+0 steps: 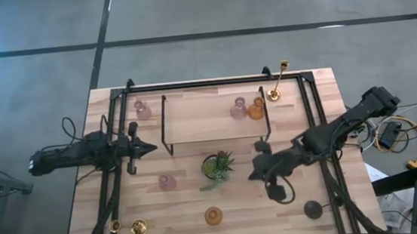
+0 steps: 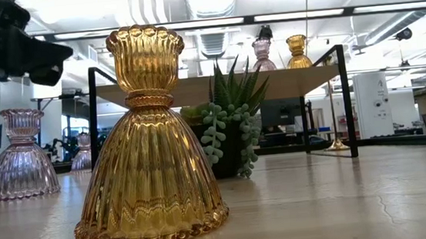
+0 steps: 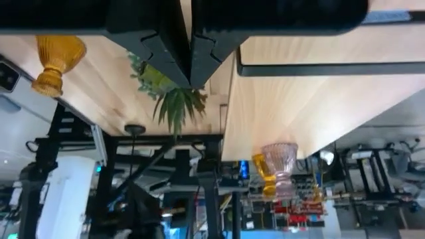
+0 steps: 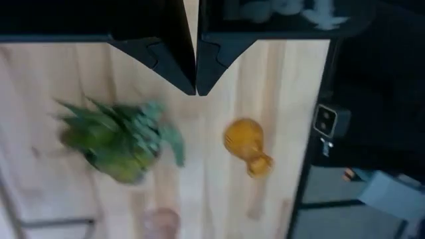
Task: Pick & Place candle stick holders
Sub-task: Put the yellow glass candle holder on the shelf
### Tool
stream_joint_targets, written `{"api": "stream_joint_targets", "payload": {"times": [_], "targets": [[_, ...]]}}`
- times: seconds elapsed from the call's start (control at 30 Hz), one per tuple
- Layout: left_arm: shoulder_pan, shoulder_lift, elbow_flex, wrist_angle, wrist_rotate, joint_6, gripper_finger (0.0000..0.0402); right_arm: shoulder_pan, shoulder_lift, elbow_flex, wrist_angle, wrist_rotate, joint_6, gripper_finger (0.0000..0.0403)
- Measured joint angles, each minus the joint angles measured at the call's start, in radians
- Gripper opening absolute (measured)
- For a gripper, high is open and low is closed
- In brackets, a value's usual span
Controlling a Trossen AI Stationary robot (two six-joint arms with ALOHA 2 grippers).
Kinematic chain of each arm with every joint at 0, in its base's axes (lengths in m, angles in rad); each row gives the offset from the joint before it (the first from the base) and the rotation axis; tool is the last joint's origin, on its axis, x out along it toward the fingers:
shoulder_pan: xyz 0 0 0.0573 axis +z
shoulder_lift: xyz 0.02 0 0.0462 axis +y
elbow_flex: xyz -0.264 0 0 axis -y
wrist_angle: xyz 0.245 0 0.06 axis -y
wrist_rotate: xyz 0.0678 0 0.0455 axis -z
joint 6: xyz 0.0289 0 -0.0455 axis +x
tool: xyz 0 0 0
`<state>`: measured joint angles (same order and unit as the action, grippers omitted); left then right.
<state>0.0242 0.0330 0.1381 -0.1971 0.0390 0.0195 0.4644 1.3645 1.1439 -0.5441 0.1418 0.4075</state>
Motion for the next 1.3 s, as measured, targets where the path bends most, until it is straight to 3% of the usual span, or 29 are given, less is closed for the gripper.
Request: {"api": "stream_joint_targets", "payload": {"times": [0.17,0.37,0.47,0.67,0.97,1.3], "targets": [[0.0,0.0,0.056,-0.03,-0.001,-0.004,0.0012,0.023,0.053,-0.133,0.177,-0.007,-0.032,0.0008],[0.0,0.0,0.096,-0.069,0.019,-0.012,0.0012,0.022,0.128,-0.281,0.588,-0.007,-0.026,0.0008],[0.0,0.0,0.113,-0.084,0.02,-0.017,0.0012,0.022,0.171,-0.308,0.687,-0.007,-0.086,0.0008],[0.0,0.0,0.123,-0.083,0.027,-0.017,0.0012,0.02,0.296,-0.302,0.688,-0.004,-0.146,0.0008],[-0.001,0.0,0.123,-0.082,0.028,-0.018,0.0012,0.02,0.469,-0.175,0.691,-0.049,-0.186,0.0016],[-0.001,0.0,0.123,-0.082,0.028,-0.021,0.0012,0.02,0.56,-0.081,0.705,-0.072,-0.183,0.0125]]}}
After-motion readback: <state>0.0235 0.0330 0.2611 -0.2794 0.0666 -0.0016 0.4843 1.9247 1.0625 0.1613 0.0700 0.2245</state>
